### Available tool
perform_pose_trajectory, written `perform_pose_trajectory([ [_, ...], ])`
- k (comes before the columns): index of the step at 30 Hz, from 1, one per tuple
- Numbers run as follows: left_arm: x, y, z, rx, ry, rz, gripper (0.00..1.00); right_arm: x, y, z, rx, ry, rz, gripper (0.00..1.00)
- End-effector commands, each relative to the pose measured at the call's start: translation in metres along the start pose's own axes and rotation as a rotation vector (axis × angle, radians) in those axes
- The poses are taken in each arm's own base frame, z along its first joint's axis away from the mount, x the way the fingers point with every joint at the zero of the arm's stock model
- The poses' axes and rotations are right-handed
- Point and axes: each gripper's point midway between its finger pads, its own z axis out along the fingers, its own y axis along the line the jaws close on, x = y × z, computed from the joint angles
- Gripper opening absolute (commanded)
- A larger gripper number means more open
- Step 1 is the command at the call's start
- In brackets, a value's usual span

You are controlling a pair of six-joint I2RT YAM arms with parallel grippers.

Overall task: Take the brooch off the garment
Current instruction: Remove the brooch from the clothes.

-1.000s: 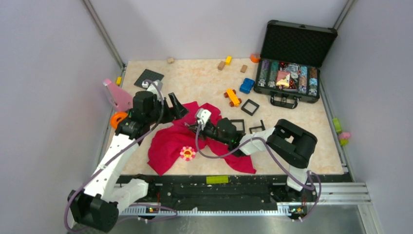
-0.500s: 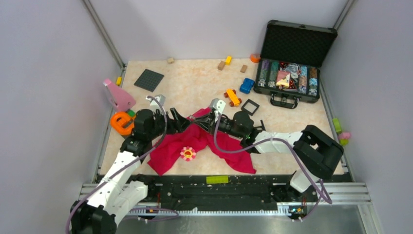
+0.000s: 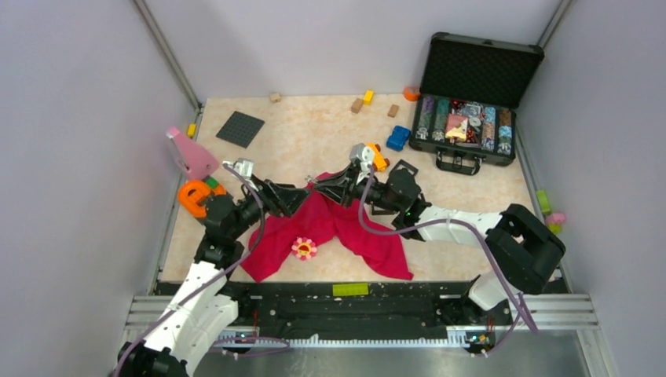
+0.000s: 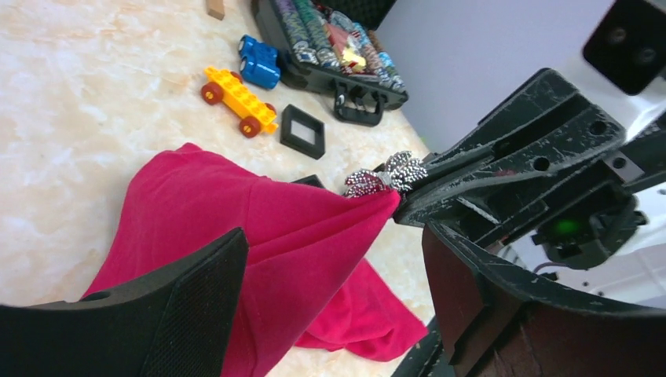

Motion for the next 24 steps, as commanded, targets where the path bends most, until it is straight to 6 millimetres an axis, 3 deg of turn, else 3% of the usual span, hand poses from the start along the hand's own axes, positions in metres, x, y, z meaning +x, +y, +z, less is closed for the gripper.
perform_pose_trajectory([
  [1, -0.033, -0.032, -0.004, 0.17, -0.114, -0.003, 0.86, -0.083, 0.014, 0.003, -0.079, -0.197, 0.046, 0.0],
  [10, -0.066, -0.078, -0.01, 0.397, -0.148, -0.047, 0.85, -0.131, 0.025, -0.001, -0.185, -0.267, 0.231, 0.0],
  [17, -0.083, -0.092, -0.008, 0.445, -0.164, -0.028, 0.83, -0.153, 0.034, -0.003, -0.239, -0.328, 0.284, 0.0],
  [22, -0.089, -0.099, -0.01, 0.468, -0.179, -0.007, 0.63, -0.154, 0.036, -0.004, -0.254, -0.342, 0.305, 0.0],
  [24, -0.089, -0.099, -0.009, 0.469, -0.171, -0.012, 0.61, -0.153, 0.037, -0.004, -0.258, -0.342, 0.31, 0.0],
])
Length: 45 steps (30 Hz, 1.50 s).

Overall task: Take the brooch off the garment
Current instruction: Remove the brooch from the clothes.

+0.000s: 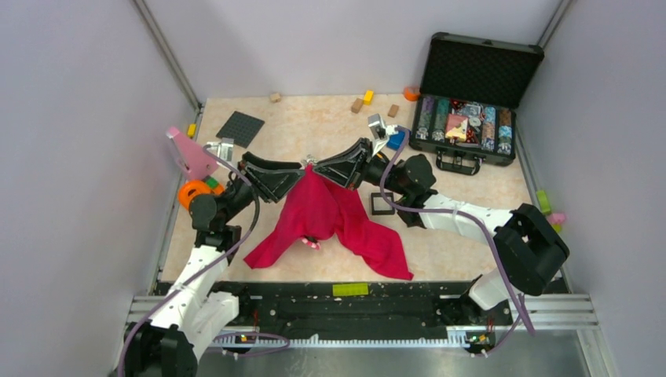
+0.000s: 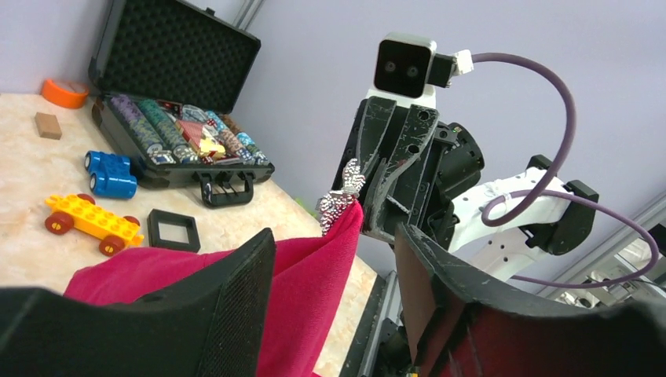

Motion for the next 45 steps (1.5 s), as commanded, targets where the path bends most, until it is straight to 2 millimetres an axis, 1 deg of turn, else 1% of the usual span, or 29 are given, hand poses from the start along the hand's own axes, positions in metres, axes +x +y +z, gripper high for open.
perform_pose_trajectory([
  [1, -0.015, -0.023, 0.005, 0.083, -0.018, 0.062, 0.61, -0.048, 0.038, 0.007, -0.127, -0.126, -0.058, 0.0],
  [3, -0.014, -0.024, 0.006, 0.091, -0.016, 0.055, 0.6, -0.048, 0.038, 0.007, -0.131, -0.128, -0.055, 0.0],
  [4, -0.014, -0.024, 0.007, 0.094, -0.016, 0.055, 0.59, -0.048, 0.039, 0.007, -0.133, -0.132, -0.053, 0.0],
  [8, -0.013, -0.023, 0.008, 0.092, -0.016, 0.049, 0.47, -0.049, 0.042, 0.006, -0.146, -0.136, -0.04, 0.0],
  [10, -0.014, -0.022, 0.008, 0.092, -0.02, 0.051, 0.44, -0.048, 0.043, 0.006, -0.151, -0.13, -0.031, 0.0],
  [13, -0.016, -0.023, 0.009, 0.091, -0.025, 0.056, 0.41, -0.047, 0.045, 0.005, -0.164, -0.125, -0.019, 0.0],
  [17, -0.018, -0.025, 0.009, 0.096, -0.031, 0.073, 0.41, -0.043, 0.048, 0.004, -0.181, -0.105, -0.006, 0.0],
  [21, -0.018, -0.028, 0.008, 0.099, -0.026, 0.082, 0.37, -0.04, 0.051, 0.003, -0.192, -0.085, 0.008, 0.0],
  [22, -0.018, -0.03, 0.008, 0.111, -0.022, 0.084, 0.37, -0.04, 0.052, 0.002, -0.195, -0.084, 0.008, 0.0],
  [24, -0.016, -0.036, 0.007, 0.141, -0.01, 0.086, 0.44, -0.038, 0.052, 0.002, -0.197, -0.075, 0.017, 0.0],
  [26, -0.015, -0.043, 0.006, 0.173, 0.003, 0.091, 0.47, -0.038, 0.053, 0.002, -0.2, -0.069, 0.036, 0.0],
  [29, -0.013, -0.043, 0.005, 0.178, 0.008, 0.085, 0.52, -0.041, 0.058, 0.002, -0.214, -0.07, 0.055, 0.0],
  [31, -0.015, -0.045, 0.005, 0.183, 0.002, 0.08, 0.52, -0.044, 0.06, 0.003, -0.218, -0.069, 0.074, 0.0],
  [33, -0.017, -0.05, 0.005, 0.203, -0.001, 0.072, 0.48, -0.045, 0.062, 0.004, -0.223, -0.061, 0.086, 0.0],
  [37, -0.018, -0.059, 0.007, 0.259, 0.027, 0.059, 0.33, -0.045, 0.062, 0.005, -0.222, -0.056, 0.099, 0.0],
  [41, -0.014, -0.064, 0.004, 0.288, 0.038, 0.058, 0.13, -0.046, 0.062, 0.005, -0.218, -0.062, 0.1, 0.0],
  [43, -0.014, -0.065, 0.003, 0.291, 0.038, 0.06, 0.12, -0.044, 0.06, 0.005, -0.217, -0.055, 0.105, 0.0],
  [45, -0.014, -0.068, 0.002, 0.297, 0.041, 0.068, 0.08, -0.044, 0.061, 0.005, -0.221, -0.06, 0.113, 0.0],
])
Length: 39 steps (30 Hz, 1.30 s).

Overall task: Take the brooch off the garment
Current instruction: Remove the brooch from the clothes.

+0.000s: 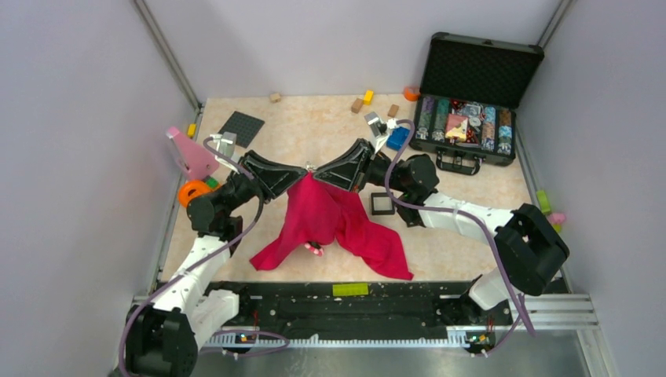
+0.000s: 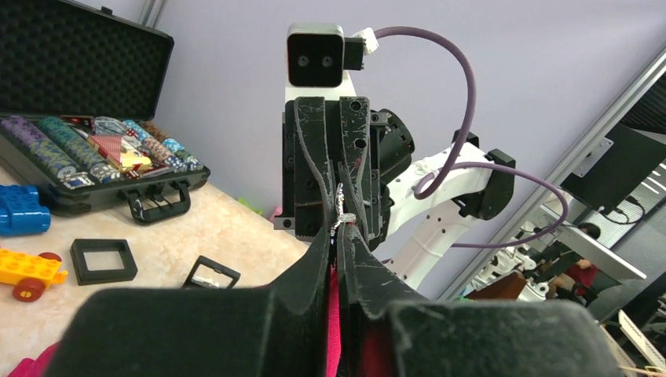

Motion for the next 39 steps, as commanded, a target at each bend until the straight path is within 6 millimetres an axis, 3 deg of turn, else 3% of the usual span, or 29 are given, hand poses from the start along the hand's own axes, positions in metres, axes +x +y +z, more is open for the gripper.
perform_pose_trajectory([
  [1, -0.008, -0.028, 0.001, 0.091, -0.002, 0.089, 0.07, -0.032, 0.029, 0.008, -0.09, -0.076, -0.067, 0.0],
  [7, -0.007, -0.029, -0.001, 0.076, -0.003, 0.106, 0.06, -0.035, 0.03, 0.006, -0.092, -0.079, -0.064, 0.0],
  [9, -0.008, -0.03, -0.001, 0.072, -0.006, 0.113, 0.0, -0.035, 0.03, 0.006, -0.091, -0.075, -0.061, 0.0],
  [21, -0.008, -0.019, 0.0, 0.021, -0.002, 0.114, 0.0, -0.031, 0.032, 0.007, -0.118, -0.049, -0.076, 0.0],
  [22, -0.008, -0.019, 0.0, 0.018, -0.002, 0.117, 0.0, -0.031, 0.034, 0.006, -0.126, -0.044, -0.081, 0.04],
  [24, -0.008, -0.015, 0.0, 0.001, 0.004, 0.122, 0.0, -0.032, 0.034, 0.004, -0.133, -0.033, -0.092, 0.24],
  [29, -0.01, -0.008, -0.001, -0.045, -0.005, 0.153, 0.0, -0.03, 0.031, -0.002, -0.105, -0.016, -0.114, 0.46],
  [36, -0.016, -0.009, 0.001, -0.051, -0.022, 0.16, 0.0, 0.002, 0.006, -0.006, -0.033, 0.052, -0.146, 0.6],
  [38, -0.017, -0.01, 0.002, -0.046, -0.023, 0.161, 0.0, 0.013, -0.006, -0.007, 0.016, 0.073, -0.169, 0.57],
  [39, -0.017, -0.011, 0.002, -0.044, -0.024, 0.162, 0.0, 0.016, -0.009, -0.006, 0.024, 0.082, -0.173, 0.48],
])
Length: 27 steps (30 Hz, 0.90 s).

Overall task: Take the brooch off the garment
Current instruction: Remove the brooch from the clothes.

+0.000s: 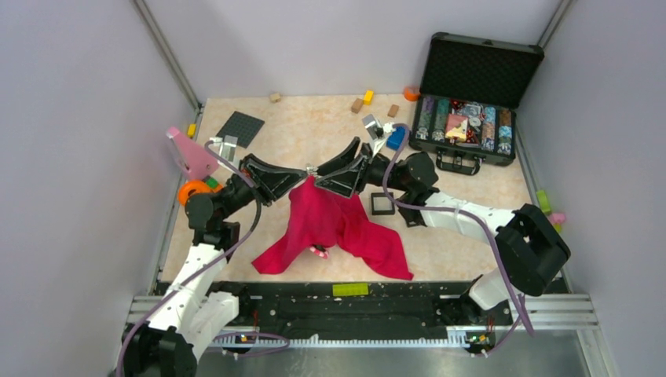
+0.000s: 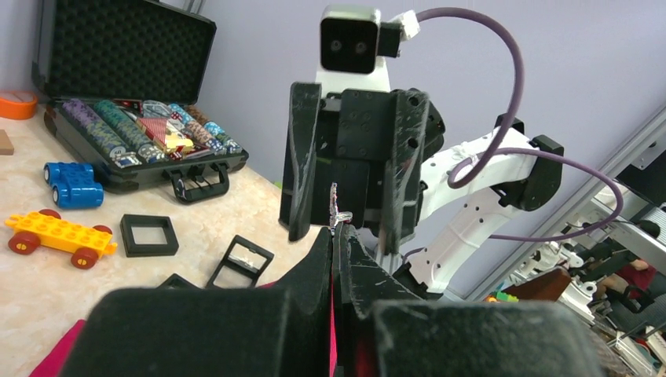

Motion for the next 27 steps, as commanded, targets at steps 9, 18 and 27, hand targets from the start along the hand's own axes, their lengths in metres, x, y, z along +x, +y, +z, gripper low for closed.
perform_pose_trajectory([
  [9, -0.031, -0.017, 0.005, 0.023, -0.096, 0.117, 0.0, 0.021, 0.001, 0.009, -0.011, 0.058, -0.079, 0.13],
  [18, -0.006, 0.014, 0.016, -0.156, -0.001, 0.292, 0.0, 0.017, 0.007, 0.021, -0.033, 0.056, -0.036, 0.06],
  [27, 0.015, 0.08, -0.007, -0.447, -0.001, 0.4, 0.0, 0.011, 0.018, 0.026, -0.096, 0.04, 0.023, 0.0],
])
